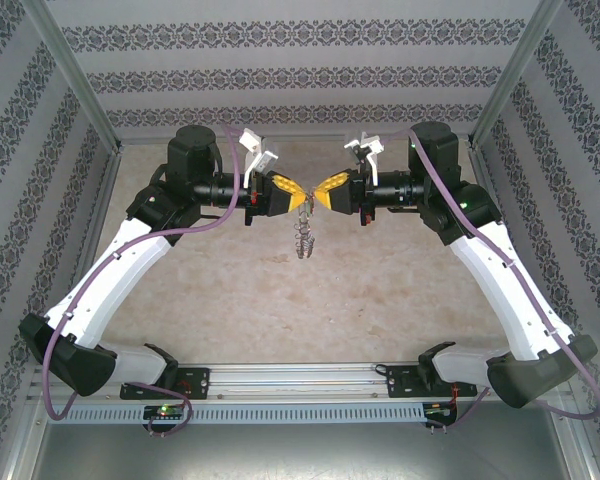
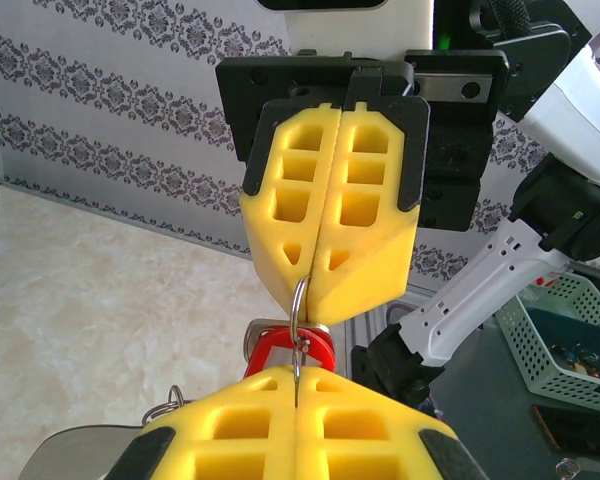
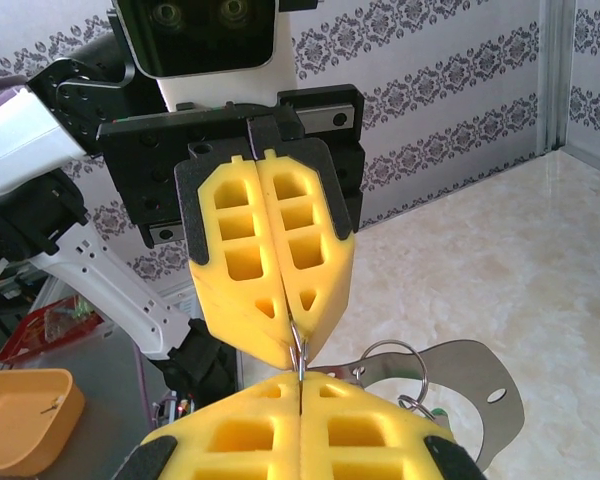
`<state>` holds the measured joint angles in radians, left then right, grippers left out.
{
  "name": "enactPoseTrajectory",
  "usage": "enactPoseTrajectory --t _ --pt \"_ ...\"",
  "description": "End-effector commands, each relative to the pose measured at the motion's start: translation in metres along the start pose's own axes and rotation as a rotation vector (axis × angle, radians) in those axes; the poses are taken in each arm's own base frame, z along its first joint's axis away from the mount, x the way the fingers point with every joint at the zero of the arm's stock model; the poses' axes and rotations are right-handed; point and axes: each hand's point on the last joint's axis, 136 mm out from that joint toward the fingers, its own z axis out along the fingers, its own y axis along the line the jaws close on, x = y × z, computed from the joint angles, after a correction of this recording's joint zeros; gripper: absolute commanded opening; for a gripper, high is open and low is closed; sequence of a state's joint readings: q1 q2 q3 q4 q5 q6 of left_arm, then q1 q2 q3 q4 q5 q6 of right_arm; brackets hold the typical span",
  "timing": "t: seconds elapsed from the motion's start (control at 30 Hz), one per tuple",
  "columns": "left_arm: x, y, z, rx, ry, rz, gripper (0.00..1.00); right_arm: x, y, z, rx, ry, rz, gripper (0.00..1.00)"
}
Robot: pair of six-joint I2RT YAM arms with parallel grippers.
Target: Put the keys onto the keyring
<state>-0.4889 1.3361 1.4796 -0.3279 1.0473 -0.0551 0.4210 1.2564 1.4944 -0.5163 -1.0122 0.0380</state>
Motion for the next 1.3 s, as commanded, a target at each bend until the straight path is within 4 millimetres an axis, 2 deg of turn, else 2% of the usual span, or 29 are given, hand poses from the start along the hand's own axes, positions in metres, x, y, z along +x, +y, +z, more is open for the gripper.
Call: enactPoseTrajectory --t 0.0,1.27 --pt "-0.0182 -0.0093 -0.0042 0.032 -0.054 0.071 0.0 -0.0038 0.01 -0.0024 -0.047 -0.019 -0.015 0.0" --pt "-0.0219 -0.0086 -0.004 0.038 -0.073 0.073 0.0 0.0047 0.0175 0.0035 -0.127 0.012 0.021 0.0"
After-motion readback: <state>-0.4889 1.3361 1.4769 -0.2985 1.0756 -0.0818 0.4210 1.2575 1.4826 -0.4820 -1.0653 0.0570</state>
